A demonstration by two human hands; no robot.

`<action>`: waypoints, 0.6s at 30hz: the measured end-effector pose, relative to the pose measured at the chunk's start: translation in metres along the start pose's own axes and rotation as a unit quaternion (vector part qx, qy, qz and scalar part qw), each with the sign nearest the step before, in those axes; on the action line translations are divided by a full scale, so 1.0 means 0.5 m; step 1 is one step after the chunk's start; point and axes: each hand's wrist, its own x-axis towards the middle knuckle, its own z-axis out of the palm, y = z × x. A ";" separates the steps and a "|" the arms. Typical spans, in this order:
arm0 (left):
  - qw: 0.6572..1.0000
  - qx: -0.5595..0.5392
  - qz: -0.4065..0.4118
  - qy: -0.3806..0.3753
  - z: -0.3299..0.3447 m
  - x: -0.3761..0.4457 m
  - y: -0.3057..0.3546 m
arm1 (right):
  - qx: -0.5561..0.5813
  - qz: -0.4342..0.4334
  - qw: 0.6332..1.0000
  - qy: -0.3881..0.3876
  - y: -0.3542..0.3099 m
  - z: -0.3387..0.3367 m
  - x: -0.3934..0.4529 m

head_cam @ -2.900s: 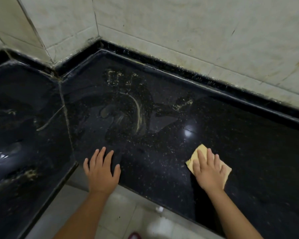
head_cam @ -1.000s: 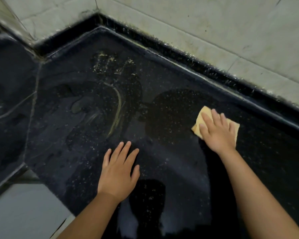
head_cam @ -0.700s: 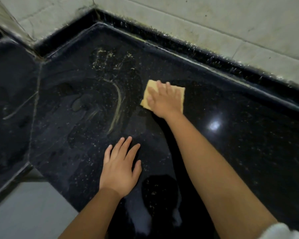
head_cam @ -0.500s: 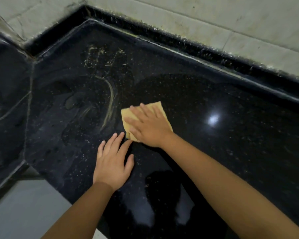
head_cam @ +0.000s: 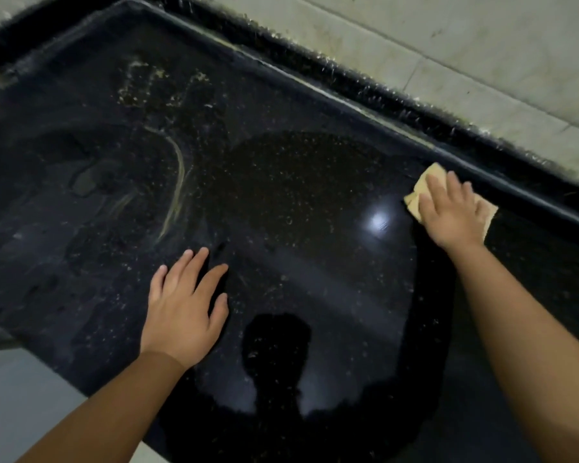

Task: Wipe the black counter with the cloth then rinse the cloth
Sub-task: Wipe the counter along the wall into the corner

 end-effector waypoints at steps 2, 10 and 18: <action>1.000 0.012 0.000 0.000 0.001 0.001 0.002 | 0.042 0.097 0.994 0.015 -0.053 0.002 0.039; 1.000 0.023 -0.003 0.000 0.002 0.002 0.000 | 0.079 0.236 0.969 -0.003 -0.239 0.010 0.141; 1.000 0.006 0.004 -0.004 -0.001 0.003 -0.002 | 0.021 -0.091 0.994 -0.058 -0.394 0.034 0.131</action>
